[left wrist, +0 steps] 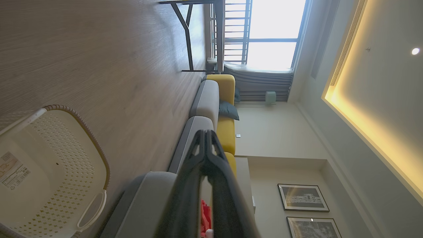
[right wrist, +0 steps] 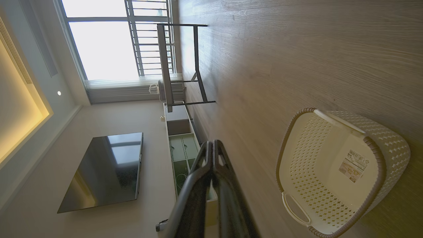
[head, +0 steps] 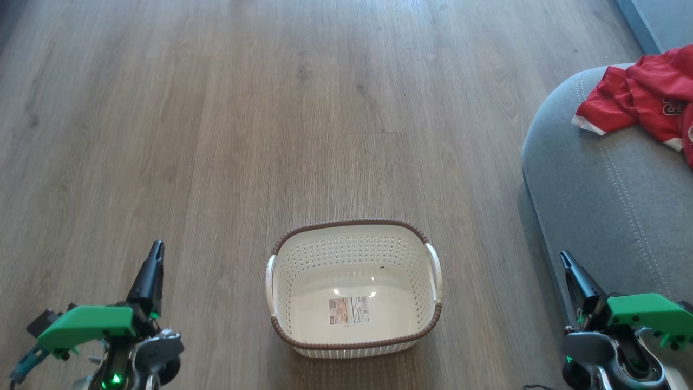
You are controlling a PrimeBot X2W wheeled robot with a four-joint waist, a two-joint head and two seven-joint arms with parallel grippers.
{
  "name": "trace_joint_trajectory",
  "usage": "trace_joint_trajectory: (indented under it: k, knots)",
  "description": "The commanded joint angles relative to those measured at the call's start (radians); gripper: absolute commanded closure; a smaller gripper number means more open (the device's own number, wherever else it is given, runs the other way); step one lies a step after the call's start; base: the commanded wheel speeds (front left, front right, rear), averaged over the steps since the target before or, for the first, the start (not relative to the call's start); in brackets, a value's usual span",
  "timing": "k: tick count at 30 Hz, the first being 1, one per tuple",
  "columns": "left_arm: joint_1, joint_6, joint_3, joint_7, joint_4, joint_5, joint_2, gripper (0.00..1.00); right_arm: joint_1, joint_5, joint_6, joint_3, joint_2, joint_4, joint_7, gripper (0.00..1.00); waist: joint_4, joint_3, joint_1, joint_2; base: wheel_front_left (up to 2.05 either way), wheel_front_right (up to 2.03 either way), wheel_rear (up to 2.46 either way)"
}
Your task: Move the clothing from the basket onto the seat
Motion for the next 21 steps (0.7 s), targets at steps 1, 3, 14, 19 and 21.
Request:
trace_joint_trajectory:
  k: [1, 3, 14, 19, 21]
  knots:
    - [-0.056, -0.007, 0.037, 0.004, -0.030, 0.000, 0.004, 1.00, -0.048, 0.006, 0.007, 0.017, -0.014, -0.037, 0.008, 1.00, 0.000, 0.000, 0.0000, 0.0000, 0.00, 0.00, 0.00]
    - [-0.056, -0.007, 0.037, 0.004, -0.030, 0.000, 0.004, 1.00, -0.048, 0.006, 0.007, 0.017, -0.014, -0.037, 0.008, 1.00, 0.000, 0.000, 0.0000, 0.0000, 0.00, 0.00, 0.00]
    - [-0.056, -0.007, 0.037, 0.004, -0.030, 0.000, 0.004, 1.00, -0.048, 0.006, 0.007, 0.017, -0.014, -0.037, 0.008, 1.00, 0.000, 0.000, 0.0000, 0.0000, 0.00, 0.00, 0.00]
    - [-0.056, -0.007, 0.037, 0.004, -0.030, 0.000, 0.004, 1.00, -0.048, 0.006, 0.007, 0.017, -0.014, -0.037, 0.008, 1.00, 0.000, 0.000, 0.0000, 0.0000, 0.00, 0.00, 0.00]
    - [-0.056, -0.007, 0.037, 0.004, -0.030, 0.000, 0.004, 1.00, -0.048, 0.006, 0.007, 0.017, -0.014, -0.037, 0.008, 1.00, 0.000, 0.000, 0.0000, 0.0000, 0.00, 0.00, 0.00]
